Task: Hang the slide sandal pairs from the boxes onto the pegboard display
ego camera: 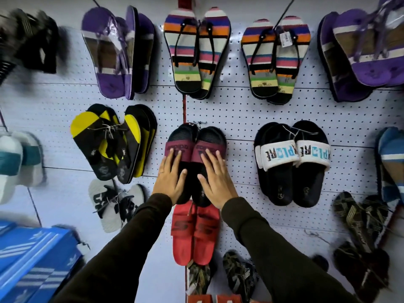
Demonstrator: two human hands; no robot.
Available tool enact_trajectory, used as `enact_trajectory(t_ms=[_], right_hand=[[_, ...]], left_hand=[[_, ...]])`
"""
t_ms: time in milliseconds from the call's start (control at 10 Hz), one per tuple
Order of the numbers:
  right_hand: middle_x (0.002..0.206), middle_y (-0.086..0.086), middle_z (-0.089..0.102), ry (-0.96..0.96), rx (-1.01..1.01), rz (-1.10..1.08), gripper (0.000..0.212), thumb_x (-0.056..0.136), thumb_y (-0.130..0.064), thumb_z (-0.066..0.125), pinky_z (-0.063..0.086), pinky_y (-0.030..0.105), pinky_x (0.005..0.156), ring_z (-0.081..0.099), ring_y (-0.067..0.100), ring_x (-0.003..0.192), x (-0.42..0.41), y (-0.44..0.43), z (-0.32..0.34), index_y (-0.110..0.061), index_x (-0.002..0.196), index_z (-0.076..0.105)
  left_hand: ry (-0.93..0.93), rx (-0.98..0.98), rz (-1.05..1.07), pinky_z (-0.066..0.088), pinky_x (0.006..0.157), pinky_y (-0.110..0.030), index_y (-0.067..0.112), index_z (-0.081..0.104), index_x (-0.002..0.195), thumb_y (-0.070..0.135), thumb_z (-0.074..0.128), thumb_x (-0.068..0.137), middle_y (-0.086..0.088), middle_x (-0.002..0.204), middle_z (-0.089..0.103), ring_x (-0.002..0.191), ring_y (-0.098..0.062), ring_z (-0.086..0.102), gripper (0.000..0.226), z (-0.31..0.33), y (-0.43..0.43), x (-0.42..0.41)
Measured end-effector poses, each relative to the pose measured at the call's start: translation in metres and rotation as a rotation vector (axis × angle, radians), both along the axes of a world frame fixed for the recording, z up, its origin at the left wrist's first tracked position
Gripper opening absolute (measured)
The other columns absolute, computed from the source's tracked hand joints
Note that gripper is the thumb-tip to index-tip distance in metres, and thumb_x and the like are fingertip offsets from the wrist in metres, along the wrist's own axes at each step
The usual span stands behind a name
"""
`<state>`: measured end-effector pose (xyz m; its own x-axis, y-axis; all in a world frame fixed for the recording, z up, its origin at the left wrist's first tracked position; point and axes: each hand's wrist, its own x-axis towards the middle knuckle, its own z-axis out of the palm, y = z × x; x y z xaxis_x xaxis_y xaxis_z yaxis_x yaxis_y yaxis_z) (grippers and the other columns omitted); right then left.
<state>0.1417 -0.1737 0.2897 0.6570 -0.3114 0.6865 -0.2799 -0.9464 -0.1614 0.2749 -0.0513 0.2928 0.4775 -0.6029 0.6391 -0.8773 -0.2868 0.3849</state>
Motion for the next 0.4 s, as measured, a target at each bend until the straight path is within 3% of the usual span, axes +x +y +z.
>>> enact_trajectory(t_ms=[200, 400], right_hand=[[0.17, 0.006, 0.006, 0.093, 0.063, -0.114, 0.072, 0.098, -0.048, 0.039, 0.016, 0.045, 0.128, 0.001, 0.028, 0.159, 0.01, -0.012, -0.001, -0.017, 0.16, 0.02], [0.17, 0.005, 0.004, 0.148, 0.09, -0.049, 0.072, 0.099, -0.047, 0.042, 0.016, 0.048, 0.127, 0.001, 0.026, 0.159, -0.006, -0.002, 0.019, -0.016, 0.16, 0.02]], left_hand=[[0.074, 0.129, -0.054, 0.004, 0.125, -0.043, 0.024, 0.005, 0.155, 0.04, 0.04, 0.097, -0.002, 0.165, -0.007, 0.151, -0.033, -0.008, 0.07, 0.001, -0.014, 0.014], [0.011, 0.081, -0.003, 0.01, 0.124, -0.045, 0.025, 0.008, 0.155, 0.043, 0.037, 0.097, -0.003, 0.165, -0.001, 0.152, -0.032, 0.001, 0.068, 0.001, -0.011, 0.009]])
